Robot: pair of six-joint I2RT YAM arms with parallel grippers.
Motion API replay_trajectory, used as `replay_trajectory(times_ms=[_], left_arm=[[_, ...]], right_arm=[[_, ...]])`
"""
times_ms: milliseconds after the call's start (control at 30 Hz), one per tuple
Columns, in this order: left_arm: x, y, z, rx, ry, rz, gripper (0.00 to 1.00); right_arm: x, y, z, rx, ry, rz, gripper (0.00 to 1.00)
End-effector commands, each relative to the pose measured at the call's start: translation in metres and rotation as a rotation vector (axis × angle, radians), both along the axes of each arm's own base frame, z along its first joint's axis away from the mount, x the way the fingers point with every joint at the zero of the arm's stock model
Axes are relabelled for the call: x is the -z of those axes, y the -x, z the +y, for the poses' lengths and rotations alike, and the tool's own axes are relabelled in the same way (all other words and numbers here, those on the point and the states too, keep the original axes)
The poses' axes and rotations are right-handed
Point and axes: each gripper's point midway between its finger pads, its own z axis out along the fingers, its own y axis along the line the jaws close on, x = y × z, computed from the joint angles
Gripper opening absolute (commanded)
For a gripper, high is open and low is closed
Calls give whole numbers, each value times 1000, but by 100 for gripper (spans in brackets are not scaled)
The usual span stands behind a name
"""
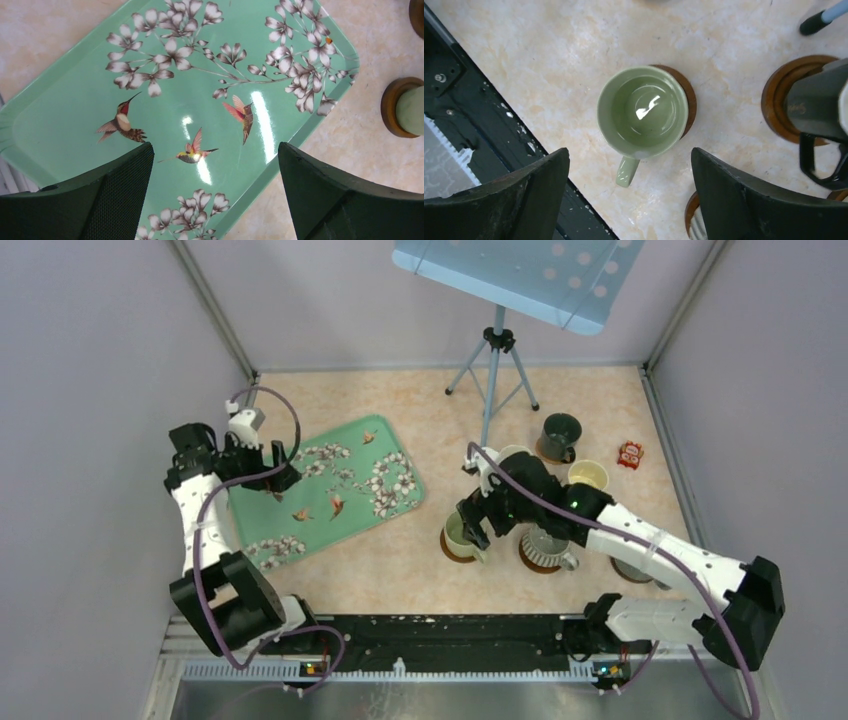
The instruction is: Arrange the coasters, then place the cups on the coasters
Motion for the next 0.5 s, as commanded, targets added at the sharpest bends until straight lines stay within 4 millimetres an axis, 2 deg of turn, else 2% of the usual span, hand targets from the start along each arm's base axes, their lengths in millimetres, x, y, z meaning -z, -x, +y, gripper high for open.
replay_trajectory(times_ms=[0,133,233,300,467], left_arm=[[23,-7,-13,74,-76,47,99],[42,-6,-47,218,-65,103,99],[68,11,-83,376,-95,174,99],[85,20,-102,455,-161,193,99],[110,43,-123,584,-273,208,97]], right_arm=[[-28,-4,1,-181,-52,23,89],[-30,-12,-11,-223,-125,150,85],[-33,-25,-25,-177,-177,186,84],[-32,-27,-29,-167,-184,194,84],[-31,-28,-31,-160,-178,184,84]])
